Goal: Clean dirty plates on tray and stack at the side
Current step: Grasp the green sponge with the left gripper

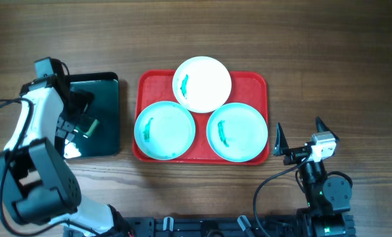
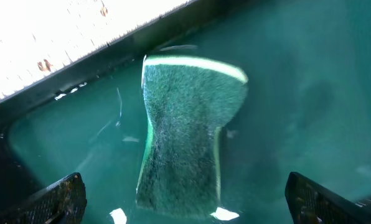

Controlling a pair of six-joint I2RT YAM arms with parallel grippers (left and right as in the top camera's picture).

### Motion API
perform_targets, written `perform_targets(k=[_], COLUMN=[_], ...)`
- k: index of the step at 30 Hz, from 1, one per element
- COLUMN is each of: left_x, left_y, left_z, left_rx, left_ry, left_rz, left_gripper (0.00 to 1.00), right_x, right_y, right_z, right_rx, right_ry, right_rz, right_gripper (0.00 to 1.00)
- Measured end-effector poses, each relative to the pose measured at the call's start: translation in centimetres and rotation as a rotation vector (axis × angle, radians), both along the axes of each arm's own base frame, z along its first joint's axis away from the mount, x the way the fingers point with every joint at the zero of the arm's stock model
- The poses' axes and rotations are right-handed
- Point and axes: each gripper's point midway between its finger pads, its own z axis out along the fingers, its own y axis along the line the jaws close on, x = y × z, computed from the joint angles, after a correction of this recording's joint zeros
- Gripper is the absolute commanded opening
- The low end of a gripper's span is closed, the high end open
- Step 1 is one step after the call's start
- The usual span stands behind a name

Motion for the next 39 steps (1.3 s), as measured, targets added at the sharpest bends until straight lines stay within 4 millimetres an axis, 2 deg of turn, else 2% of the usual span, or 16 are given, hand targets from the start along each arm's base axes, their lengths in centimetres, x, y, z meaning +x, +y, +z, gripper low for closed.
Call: perform_targets(k=[4,9,13,16,17,18,19,27,29,32,33,35,36,37,38,39], left_x=[-0.2,0.6,-0.2,-0.1,-0.1,-0.1,-0.1,3.1,3.3,3.6,3.6,3.5,3.3,3.2,3.0,2.8], left_y=[-1.1,-0.9,-1.2,-1.2,-1.1,-1.1,-1.1,2.1,2.4,2.6,2.7,2.8,2.7,2.7,2.6,2.5], left_z=[-2.5,-3.1,-4.4,-4.3,-4.3,-4.3,-4.3,-3.8,-3.7,-3.6,-3.6,-3.6,-3.7,-3.7,-3.8,-3.8], left_rx=[-0.075,-0.073,-0.082,-0.083,-0.082,-0.082,-0.081,0.091,0.102,0.115,0.119,0.123,0.122,0.121,0.118,0.116], left_ry=[0.050,0.026,0.057,0.054,0.053,0.052,0.051,-0.073,-0.085,-0.097,-0.094,-0.092,-0.083,-0.078,-0.071,-0.061], left_rz=[-0.003,-0.004,-0.002,0.000,0.002,0.002,0.001,0.021,0.023,0.028,0.026,0.028,0.024,0.024,0.027,0.023], left_gripper=[0.92,0.85,0.10,0.04,0.27,0.84,1.00,1.00,0.89,0.38,0.13,0.04,0.09,0.36,0.90,1.00], right_x=[0.0,0.0,0.0,0.0,0.0,0.0,0.0,0.0,0.0,0.0,0.0,0.0,0.0,0.0,0.0,0.0], right_y=[0.0,0.0,0.0,0.0,0.0,0.0,0.0,0.0,0.0,0.0,0.0,0.0,0.0,0.0,0.0,0.0], right_z=[0.0,0.0,0.0,0.0,0.0,0.0,0.0,0.0,0.0,0.0,0.0,0.0,0.0,0.0,0.0,0.0], right_rx=[0.000,0.000,0.000,0.000,0.000,0.000,0.000,0.000,0.000,0.000,0.000,0.000,0.000,0.000,0.000,0.000], right_ry=[0.000,0.000,0.000,0.000,0.000,0.000,0.000,0.000,0.000,0.000,0.000,0.000,0.000,0.000,0.000,0.000], right_rz=[0.000,0.000,0.000,0.000,0.000,0.000,0.000,0.000,0.000,0.000,0.000,0.000,0.000,0.000,0.000,0.000], right_gripper=[1.00,1.00,1.00,1.00,1.00,1.00,1.00,1.00,1.00,1.00,1.00,1.00,1.00,1.00,1.00,1.00])
